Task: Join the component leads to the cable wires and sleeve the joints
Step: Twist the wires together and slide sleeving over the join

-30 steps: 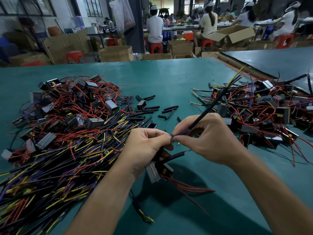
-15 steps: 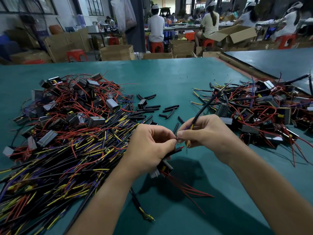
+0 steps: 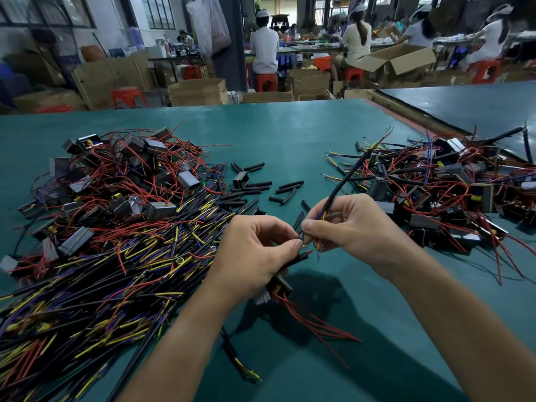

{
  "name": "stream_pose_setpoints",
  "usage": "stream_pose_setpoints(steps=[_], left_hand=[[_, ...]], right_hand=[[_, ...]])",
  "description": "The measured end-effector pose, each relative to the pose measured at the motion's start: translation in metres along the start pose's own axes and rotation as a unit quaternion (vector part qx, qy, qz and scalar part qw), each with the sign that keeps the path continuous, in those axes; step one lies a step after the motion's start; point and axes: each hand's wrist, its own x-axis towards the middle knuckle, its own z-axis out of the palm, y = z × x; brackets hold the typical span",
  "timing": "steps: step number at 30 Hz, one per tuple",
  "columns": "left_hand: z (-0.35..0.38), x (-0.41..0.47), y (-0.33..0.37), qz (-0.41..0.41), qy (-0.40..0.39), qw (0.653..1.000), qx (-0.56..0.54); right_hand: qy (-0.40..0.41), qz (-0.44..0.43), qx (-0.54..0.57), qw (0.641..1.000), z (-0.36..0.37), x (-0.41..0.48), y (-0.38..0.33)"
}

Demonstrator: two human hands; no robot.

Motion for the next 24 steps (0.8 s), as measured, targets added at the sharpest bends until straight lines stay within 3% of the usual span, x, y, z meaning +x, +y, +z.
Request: stream_pose_setpoints(steps=[8,18,24], left_hand=[[-0.0033,0.0019,-0.0029,-0.019,0.016,1.000,-0.012],[-0.0069,0.0001,-0.0004,0.009,-0.030,0.999,0.021],[-0.0063,-0.0011,0.0048,-0.060,-0.062,0.992,-0.092]], right_hand=[[-0.008,-0.063,-0.040,0.997,0.0032,0.0000,-0.0017],[-0.010,-0.015,-0.012,1.000,0.0065,0.0010,0.0016],[-0.069,0.016,0.073,0.995,-0.0025,-0.0018,-0.0044]])
